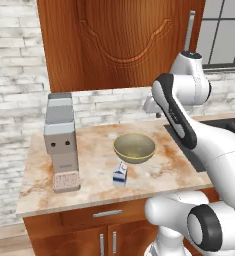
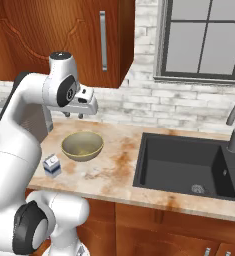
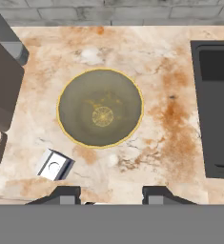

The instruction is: Gather the eggs and milk located in the vicinity of the sink area and place them right next to the bowl.

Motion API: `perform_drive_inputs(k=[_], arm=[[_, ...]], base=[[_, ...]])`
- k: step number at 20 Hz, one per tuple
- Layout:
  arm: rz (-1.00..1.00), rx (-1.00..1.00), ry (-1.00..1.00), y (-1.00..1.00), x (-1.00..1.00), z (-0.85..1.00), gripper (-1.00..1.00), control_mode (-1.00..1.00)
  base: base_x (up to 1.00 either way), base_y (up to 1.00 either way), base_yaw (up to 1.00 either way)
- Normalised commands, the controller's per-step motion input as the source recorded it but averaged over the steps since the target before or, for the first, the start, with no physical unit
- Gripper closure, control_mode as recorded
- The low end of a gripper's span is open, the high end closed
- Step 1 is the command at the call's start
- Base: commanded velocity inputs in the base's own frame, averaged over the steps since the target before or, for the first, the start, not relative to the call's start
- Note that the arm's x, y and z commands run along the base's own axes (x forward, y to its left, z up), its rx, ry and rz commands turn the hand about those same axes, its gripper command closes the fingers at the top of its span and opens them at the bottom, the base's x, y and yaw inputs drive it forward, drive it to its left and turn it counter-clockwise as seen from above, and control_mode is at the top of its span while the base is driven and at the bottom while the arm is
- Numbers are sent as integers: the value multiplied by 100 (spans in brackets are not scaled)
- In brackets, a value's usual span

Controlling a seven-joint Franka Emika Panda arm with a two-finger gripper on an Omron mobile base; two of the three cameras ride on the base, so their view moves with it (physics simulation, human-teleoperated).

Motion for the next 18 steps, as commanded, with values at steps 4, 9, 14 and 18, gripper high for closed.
perform_drive_inputs(k=[4,9,14,18], arm=[[0,0,0,0,0,0,-100,100],[0,0,0,0,0,0,-100,100],[0,0,0,0,0,0,-100,100],[0,0,0,0,0,0,-100,100]], base=[[0,0,0],[-8,-1,0],[-12,-37,0],[-14,-66,0]])
